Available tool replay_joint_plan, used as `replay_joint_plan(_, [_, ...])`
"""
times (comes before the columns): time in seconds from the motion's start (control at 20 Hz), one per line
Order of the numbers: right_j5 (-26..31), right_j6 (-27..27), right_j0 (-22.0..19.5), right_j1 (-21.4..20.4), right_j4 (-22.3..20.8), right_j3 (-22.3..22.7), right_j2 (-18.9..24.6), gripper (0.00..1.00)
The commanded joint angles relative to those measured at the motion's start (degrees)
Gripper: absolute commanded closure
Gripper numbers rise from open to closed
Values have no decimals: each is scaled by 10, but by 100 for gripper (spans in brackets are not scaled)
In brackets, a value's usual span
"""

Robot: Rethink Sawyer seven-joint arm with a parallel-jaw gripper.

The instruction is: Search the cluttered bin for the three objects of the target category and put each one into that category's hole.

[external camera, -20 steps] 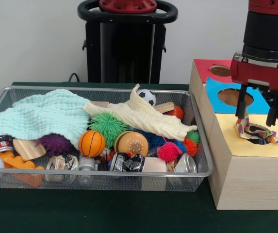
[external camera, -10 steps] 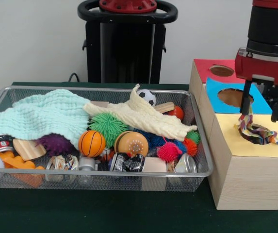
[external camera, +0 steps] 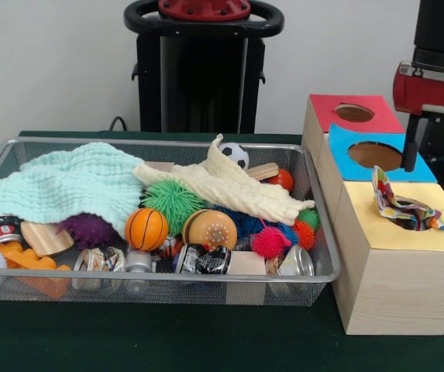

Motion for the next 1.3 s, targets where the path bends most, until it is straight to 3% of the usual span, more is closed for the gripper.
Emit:
replay_joint_plan(0.05, [41, 11, -17, 5, -6, 45, 27, 0])
replay_joint_plan(0.6, [5, -14, -41, 5, -15, 63, 42, 0])
replay_joint_plan(0.9, [-3, 7, -41, 5, -6, 74, 43, 0])
replay_joint_plan(0.95, [-5, 11, -42, 5, -3, 77, 45, 100])
replay_joint_plan(1.3, [2, 0, -34, 8, -21, 66, 35, 100])
